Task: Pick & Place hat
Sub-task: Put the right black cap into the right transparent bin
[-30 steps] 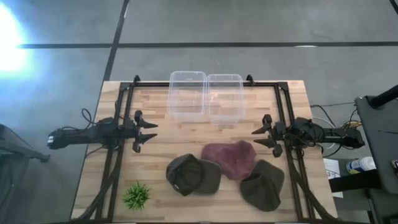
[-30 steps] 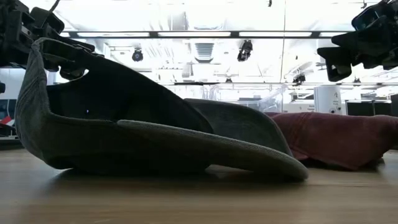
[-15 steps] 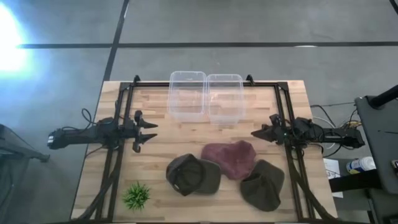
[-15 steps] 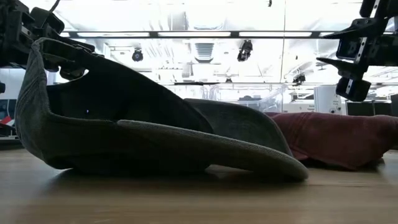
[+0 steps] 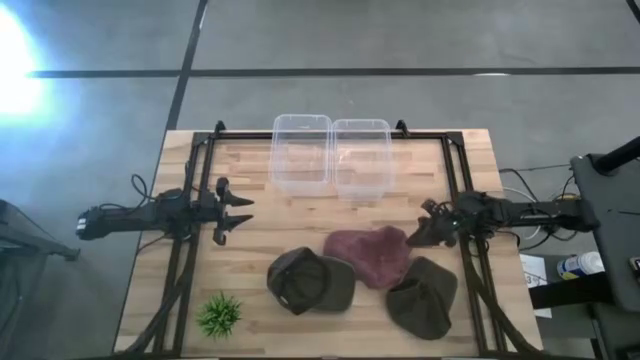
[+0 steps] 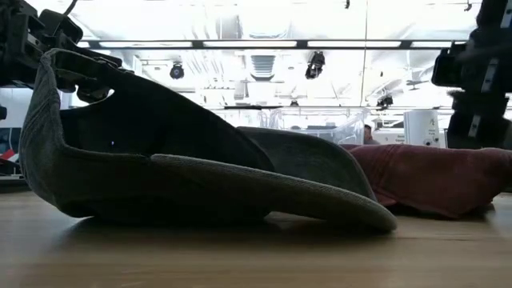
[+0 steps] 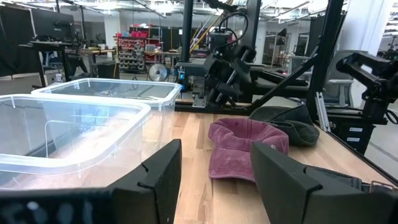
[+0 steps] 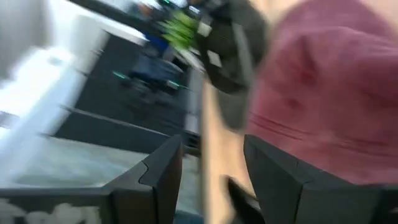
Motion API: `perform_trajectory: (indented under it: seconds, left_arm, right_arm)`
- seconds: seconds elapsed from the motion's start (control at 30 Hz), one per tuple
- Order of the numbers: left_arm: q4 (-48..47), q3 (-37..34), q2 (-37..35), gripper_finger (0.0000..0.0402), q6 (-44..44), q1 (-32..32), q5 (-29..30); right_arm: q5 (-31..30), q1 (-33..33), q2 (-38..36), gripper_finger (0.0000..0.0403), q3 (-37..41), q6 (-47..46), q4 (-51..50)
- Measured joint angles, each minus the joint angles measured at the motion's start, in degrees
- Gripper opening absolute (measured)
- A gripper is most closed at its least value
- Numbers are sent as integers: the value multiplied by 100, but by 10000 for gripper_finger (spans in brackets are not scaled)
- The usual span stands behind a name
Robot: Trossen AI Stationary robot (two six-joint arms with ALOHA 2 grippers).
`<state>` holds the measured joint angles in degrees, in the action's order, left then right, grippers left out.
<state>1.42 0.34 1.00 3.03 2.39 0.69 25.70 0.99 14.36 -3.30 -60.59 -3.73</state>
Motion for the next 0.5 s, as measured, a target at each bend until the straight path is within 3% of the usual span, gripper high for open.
perform_trajectory:
  seconds: [0.1, 0.23, 0.5]
  left_arm:
    - [-1, 0, 1, 186, 0, 0, 0]
    - [-1, 0, -1, 186, 0, 0, 0]
    - [-3, 0, 0, 186, 0, 1, 0]
  right_arm:
    - [-53, 0, 569, 167, -437, 1223, -1189]
    - [-180, 0, 1432, 155, -1178, 2118, -2539]
    - [-186, -62, 3273, 128, -2516, 3301, -3444]
